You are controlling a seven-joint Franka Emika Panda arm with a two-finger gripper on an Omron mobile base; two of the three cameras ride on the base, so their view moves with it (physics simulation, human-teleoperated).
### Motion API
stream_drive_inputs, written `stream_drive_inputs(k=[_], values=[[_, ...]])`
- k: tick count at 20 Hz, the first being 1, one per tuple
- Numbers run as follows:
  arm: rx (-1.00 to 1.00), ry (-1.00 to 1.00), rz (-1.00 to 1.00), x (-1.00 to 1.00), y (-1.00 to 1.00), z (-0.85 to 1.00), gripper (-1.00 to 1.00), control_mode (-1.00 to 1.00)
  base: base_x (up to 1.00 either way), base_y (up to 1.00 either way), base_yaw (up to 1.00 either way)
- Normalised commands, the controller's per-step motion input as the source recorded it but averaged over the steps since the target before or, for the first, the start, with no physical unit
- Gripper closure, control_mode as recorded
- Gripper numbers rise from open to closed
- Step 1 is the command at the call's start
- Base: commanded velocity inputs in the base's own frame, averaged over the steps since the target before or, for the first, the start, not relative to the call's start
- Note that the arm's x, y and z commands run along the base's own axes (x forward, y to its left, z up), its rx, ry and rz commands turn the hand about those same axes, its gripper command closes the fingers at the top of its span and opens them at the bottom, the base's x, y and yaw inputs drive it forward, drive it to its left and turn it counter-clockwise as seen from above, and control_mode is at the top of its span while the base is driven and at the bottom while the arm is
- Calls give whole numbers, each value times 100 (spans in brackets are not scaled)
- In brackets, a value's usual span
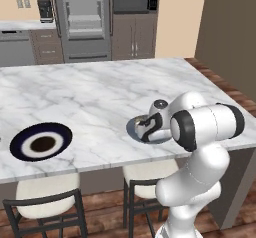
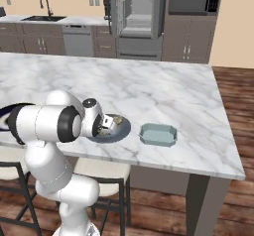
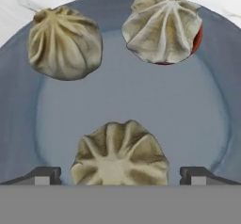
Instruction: Place two dumplings into each of the tupperware containers and then place the containers in the fridge.
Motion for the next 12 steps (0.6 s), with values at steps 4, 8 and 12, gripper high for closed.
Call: stream_drive_inputs(k=[4, 8, 12], values=[[1, 3, 0, 8, 0, -12, -100, -100, 0, 0, 0], [1, 4, 0, 0, 0, -21, -100, -100, 0, 0, 0], [0, 0, 0, 3, 0, -14, -100, -100, 0, 0, 0]])
